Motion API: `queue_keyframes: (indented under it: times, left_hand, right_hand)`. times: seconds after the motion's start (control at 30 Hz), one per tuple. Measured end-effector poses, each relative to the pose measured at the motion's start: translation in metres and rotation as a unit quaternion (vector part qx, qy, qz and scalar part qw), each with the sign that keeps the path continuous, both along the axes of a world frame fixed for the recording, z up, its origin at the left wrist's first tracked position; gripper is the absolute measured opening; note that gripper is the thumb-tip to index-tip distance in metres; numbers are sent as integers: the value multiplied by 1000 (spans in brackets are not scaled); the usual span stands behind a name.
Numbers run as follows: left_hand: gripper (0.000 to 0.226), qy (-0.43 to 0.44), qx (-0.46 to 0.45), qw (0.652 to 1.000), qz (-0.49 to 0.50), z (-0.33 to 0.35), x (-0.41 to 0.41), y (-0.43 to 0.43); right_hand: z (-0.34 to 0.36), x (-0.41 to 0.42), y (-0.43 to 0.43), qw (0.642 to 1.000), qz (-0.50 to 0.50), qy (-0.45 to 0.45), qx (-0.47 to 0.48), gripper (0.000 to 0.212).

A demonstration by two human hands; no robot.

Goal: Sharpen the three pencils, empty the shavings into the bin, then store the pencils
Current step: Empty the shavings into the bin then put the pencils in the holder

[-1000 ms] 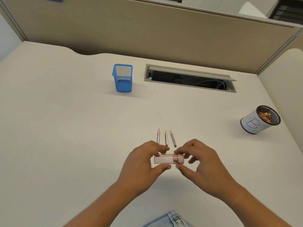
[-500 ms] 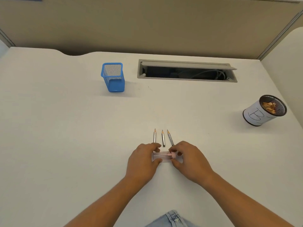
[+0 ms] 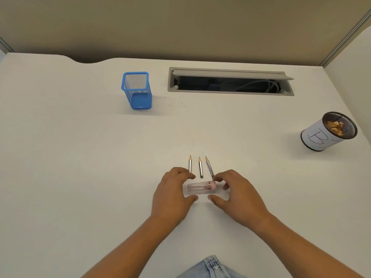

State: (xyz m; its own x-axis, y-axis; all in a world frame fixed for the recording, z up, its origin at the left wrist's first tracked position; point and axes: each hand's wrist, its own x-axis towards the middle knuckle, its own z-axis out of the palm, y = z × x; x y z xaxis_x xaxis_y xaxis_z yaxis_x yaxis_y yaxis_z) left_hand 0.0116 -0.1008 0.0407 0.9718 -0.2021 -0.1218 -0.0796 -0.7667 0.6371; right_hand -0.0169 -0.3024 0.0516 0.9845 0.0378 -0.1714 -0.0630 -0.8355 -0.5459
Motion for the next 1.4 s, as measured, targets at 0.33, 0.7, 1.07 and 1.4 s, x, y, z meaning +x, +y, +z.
queue_keyframes:
  times: [0.33,0.7,1.07,1.4]
  left_hand:
    - [19,69,-57,991,102,13,30,-1]
    - [22,108,10,989,105,-2,76,-19]
    - [5,106,20,990,91,-7,77,-24]
    - [11,6,-77,988,137,20,75,-10]
  right_hand:
    - [10,29,-9,993,-101,-5,68,18]
    - [6,80,10,991,-115,68,13,18]
    - [8,91,17,988,-108,98,-47,16]
    - [21,96,25,993,-94,21,64,16]
